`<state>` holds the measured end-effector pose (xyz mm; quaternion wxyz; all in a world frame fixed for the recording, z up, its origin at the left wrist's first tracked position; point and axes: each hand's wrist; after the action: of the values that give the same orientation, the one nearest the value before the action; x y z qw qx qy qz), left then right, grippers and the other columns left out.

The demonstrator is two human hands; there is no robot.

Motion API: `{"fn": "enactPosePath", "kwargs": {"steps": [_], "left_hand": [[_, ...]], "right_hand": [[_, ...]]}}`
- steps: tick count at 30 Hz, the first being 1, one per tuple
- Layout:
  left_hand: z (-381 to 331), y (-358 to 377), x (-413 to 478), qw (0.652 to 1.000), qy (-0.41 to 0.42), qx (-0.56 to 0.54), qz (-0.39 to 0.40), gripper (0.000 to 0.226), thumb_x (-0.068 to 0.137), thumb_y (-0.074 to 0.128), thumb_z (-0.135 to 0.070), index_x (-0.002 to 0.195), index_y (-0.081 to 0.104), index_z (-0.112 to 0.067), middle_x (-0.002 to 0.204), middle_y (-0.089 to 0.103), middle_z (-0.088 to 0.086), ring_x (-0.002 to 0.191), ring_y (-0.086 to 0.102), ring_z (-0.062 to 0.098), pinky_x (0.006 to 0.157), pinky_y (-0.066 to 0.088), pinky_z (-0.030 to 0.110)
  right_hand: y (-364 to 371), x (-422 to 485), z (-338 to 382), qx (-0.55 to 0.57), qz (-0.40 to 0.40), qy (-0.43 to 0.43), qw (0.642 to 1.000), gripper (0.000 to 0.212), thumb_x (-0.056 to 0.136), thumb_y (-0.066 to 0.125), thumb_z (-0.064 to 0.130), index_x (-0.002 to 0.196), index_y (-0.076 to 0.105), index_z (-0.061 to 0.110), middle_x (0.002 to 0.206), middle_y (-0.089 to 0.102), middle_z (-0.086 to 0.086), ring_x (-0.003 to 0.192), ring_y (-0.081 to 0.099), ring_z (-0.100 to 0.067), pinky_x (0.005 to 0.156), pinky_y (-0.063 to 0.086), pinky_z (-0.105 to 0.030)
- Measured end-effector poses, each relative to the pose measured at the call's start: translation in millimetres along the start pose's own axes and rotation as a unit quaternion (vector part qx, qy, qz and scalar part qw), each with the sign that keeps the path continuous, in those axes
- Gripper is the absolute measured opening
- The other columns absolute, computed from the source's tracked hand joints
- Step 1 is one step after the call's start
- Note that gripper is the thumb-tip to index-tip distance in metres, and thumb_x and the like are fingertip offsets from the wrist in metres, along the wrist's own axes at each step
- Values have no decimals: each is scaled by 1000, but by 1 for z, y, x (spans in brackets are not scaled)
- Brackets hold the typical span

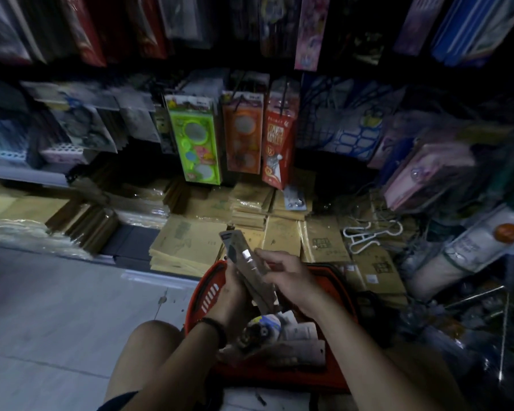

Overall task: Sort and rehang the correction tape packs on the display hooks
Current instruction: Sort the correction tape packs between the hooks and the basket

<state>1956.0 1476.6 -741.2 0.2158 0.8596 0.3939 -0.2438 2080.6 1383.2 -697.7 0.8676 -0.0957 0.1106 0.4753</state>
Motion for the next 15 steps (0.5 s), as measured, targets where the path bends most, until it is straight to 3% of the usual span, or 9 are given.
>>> {"fn": "enactPosePath", "kwargs": {"steps": [3,7,10,12,13,15], "left_hand": [[-41,11,-25,996,-5,-49,78,70,107,28,-61,146,61,-12,149,62,23,134,63,39,108,55,53],[-90,20,-59,980,14,-81,183,68,103,37,-67,124,80,-18,131,75,19,114,76,33,91,64,44],[-115,20,-72,978,22,-62,197,77,96,44,-77,125,80,-15,136,71,23,126,69,41,113,52,54],[-130,27,-81,984,43,-31,170,90,85,56,-87,131,76,-12,136,70,25,132,64,45,119,44,62],[-136,31,-84,988,62,-14,143,100,73,63,-94,127,78,-12,128,75,23,123,71,43,111,52,61],[-145,38,-84,992,99,30,73,117,42,69,-104,107,81,-7,95,80,17,84,79,34,76,65,47]], "right_hand": [[-11,-9,24,-4,31,-43,999,60,92,67,6,134,68,48,136,68,18,125,63,-3,99,56,-27],[-24,-22,47,15,15,-87,996,65,81,85,29,138,62,49,133,70,14,124,65,-6,100,57,-33],[-31,-32,64,55,-28,-83,995,84,56,101,46,132,65,49,122,74,15,112,70,-2,88,60,-26],[-35,-35,73,71,-38,-106,991,81,49,102,50,124,73,41,119,77,5,109,74,-14,83,61,-30],[-37,-37,78,81,-41,-123,988,73,50,103,46,118,76,38,114,79,0,105,76,-18,79,61,-29],[-43,-43,87,102,-54,-141,983,59,55,100,35,110,80,32,109,81,-7,101,78,-24,75,60,-28]]}}
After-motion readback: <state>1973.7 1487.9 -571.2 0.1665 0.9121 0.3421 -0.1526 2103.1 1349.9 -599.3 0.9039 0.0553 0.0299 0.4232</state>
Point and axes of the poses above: each hand's wrist, its own x-axis towards the middle knuckle, its own y-axis out of the palm, z = x × y
